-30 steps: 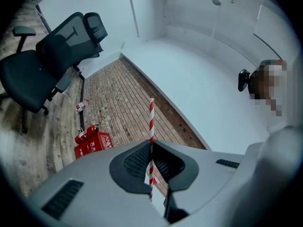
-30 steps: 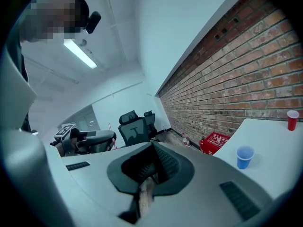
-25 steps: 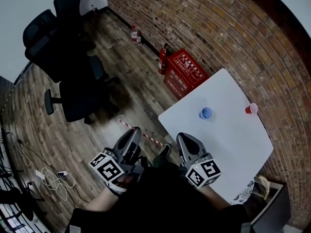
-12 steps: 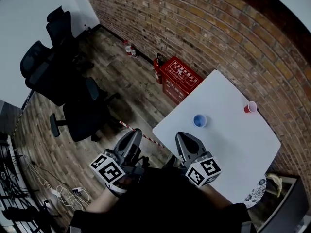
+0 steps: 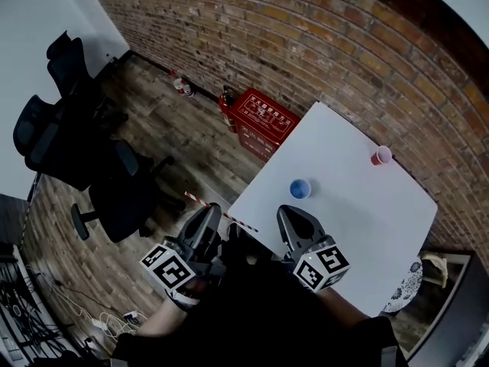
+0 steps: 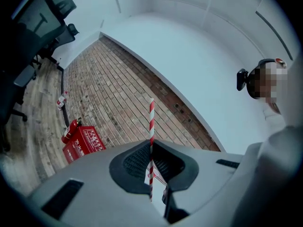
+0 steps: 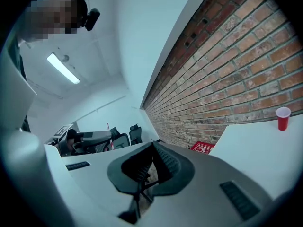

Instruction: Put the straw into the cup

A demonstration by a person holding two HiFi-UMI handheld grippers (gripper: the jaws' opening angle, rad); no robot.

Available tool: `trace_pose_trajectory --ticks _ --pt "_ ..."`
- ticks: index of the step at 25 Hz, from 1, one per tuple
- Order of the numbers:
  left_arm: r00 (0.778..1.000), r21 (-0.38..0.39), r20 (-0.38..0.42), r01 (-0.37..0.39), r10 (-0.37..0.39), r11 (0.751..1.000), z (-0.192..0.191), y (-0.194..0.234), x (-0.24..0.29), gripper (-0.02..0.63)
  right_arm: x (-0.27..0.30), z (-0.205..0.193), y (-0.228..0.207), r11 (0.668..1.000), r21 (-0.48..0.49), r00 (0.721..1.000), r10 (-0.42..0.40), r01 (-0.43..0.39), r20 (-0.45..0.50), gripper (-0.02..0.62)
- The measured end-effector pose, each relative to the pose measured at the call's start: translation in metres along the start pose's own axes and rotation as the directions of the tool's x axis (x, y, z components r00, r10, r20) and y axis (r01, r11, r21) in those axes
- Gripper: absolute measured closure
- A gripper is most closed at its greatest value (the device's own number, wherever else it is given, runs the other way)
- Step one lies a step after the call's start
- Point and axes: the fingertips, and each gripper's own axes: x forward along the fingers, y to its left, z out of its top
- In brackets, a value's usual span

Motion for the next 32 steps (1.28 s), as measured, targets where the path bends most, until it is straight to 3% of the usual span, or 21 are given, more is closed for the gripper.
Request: trace_pose_trajectory --ticks 6,11,16,25,32 --pt "0.989 -0.045 -0.115 0.09 -0.095 0.995 0.001 0.018 0.047 0.577 0.002 0.007 -0.031 0.987 0.024 0.986 -0.161 0.16 0.033 0.572" --pt "0.958 -0.059 -0.216 0.179 -0.188 0.982 -0.001 0.013 0.089 0.577 -0.003 0.016 -0.057 0.955 0.069 0.952 -0.295 0.289 0.08 0.572" --pt "0.925 -0.047 -0.313 0.213 -0.217 0.976 -0.004 0.026 0.112 0.577 0.0 0.007 -0.069 0.917 0.135 0.918 -0.387 0.375 0.083 0.572" --pt "0.843 -0.07 -0.447 0.3 -0.299 0.951 -0.026 0.021 0.15 0.577 -0.009 -0.003 -0.086 0.843 0.226 0.848 -0.52 0.489 0.105 0.572" --pt "0.783 -0.106 -0.53 0.321 -0.326 0.941 -0.045 0.032 0.159 0.577 -0.007 -0.024 -0.091 0.786 0.291 0.803 -0.589 0.545 0.087 0.572"
